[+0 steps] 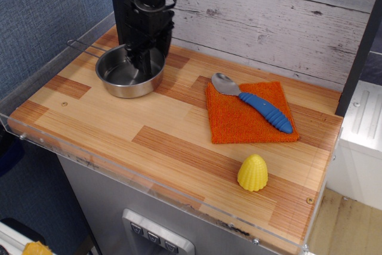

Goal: Move bowl from front left to back left of shelf.

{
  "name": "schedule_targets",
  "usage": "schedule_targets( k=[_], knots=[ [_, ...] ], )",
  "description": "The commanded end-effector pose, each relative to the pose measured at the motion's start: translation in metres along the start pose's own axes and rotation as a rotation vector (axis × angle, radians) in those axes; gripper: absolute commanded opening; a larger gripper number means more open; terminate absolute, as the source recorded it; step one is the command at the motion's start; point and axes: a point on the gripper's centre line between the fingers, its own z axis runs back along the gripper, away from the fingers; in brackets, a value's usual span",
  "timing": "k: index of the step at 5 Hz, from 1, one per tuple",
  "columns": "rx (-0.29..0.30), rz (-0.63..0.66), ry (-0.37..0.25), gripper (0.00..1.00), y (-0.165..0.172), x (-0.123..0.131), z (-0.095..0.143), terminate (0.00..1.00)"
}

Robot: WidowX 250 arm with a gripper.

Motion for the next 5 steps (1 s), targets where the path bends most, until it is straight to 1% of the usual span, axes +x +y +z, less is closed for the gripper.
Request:
schedule_targets(
  k=[1, 2, 3, 4, 5],
  knots=[
    [-0.083, -0.008, -0.021, 1.0, -0.005, 0.01, 0.029, 0.0],
    [-0.106, -0.001, -0.023, 1.0, -0.004, 0.014, 0.042, 0.0],
    [-0.15, 0.005, -0.026, 1.0, -0.001, 0.018, 0.066, 0.0],
    [-0.194, -0.002, -0.037, 1.0, -0.002, 0.009, 0.098, 0.0],
    [-0.241, -0.011, -0.045, 1.0, 0.006, 0.002, 0.138, 0.0]
  ],
)
